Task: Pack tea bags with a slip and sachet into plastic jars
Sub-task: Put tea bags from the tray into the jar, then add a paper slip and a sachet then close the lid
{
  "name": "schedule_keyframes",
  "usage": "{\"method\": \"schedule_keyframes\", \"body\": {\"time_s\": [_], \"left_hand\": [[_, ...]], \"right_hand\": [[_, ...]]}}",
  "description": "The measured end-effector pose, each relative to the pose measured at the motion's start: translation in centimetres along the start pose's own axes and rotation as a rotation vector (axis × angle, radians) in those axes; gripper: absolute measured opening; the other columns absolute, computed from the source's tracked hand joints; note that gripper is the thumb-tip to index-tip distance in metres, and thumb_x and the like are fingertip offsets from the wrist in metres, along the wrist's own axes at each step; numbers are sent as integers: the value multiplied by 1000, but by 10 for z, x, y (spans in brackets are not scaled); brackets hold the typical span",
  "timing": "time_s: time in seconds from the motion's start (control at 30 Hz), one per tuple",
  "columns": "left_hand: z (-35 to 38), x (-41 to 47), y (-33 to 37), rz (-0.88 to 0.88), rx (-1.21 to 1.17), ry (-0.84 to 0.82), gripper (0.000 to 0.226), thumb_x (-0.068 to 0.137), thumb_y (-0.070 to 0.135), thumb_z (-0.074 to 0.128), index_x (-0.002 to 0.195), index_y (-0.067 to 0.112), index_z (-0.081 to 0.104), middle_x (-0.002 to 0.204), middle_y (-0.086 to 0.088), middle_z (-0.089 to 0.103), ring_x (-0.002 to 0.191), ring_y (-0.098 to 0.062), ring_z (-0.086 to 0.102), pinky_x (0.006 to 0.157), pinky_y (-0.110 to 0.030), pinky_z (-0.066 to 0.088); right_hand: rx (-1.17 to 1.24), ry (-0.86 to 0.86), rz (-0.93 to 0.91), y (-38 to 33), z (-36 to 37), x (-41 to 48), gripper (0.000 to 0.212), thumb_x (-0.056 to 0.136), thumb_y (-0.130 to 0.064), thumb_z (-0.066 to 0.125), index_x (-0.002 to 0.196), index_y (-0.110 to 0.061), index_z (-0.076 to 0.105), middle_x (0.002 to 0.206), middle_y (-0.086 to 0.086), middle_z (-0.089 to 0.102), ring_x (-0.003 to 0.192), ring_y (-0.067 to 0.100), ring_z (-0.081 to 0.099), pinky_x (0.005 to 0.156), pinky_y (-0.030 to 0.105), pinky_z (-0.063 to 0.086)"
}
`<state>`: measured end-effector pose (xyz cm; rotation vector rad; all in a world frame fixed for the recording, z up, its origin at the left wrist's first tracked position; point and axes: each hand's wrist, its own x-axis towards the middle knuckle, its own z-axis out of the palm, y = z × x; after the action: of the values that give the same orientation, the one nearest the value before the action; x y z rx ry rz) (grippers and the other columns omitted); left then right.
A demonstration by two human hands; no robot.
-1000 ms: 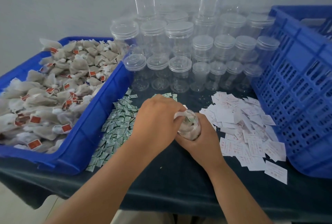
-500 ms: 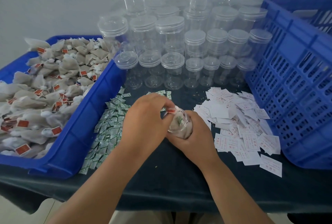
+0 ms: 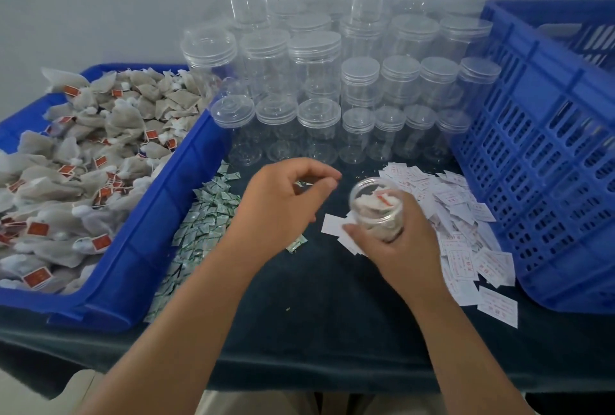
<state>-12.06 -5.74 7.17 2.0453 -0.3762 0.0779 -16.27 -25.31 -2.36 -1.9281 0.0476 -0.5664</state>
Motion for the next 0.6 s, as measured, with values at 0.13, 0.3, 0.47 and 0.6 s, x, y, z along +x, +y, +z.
{"method": "schedule_keyframes", "body": {"time_s": [0.13,0.3,0.47,0.6], "left_hand": [[38,7,-43,-71,462,-179,15,95,35,68,108,38,74,97,22,70,93,-2,66,86,-30,55],[86,10,-73,22,714,-241,39,95,51,67,124,25,68,122,2,55,114,-25,54,97,-40,47],[94,18,-80,47,617,-155,25,91,48,74,112,34,75,114,7,60,110,-21,56,95,-36,47],[91,18,-83,88,613,-123,24,95,41,71,111,23,73,131,3,62,117,-25,56,99,-40,47]], "right_hand": [[16,228,92,15,-15,0,53,67,-66,84,109,-58,54,107,-30,67,101,-12,63,78,1,42],[29,280,106,27,-13,-1,52,70,-65,84,111,-58,53,110,-32,65,102,-6,65,78,1,43],[-2,208,75,31,-8,-1,53,70,-62,86,112,-51,55,108,-28,67,100,0,67,81,11,49],[-6,197,95,35,-7,0,53,70,-63,86,112,-49,56,109,-25,68,101,3,68,84,27,55]]}}
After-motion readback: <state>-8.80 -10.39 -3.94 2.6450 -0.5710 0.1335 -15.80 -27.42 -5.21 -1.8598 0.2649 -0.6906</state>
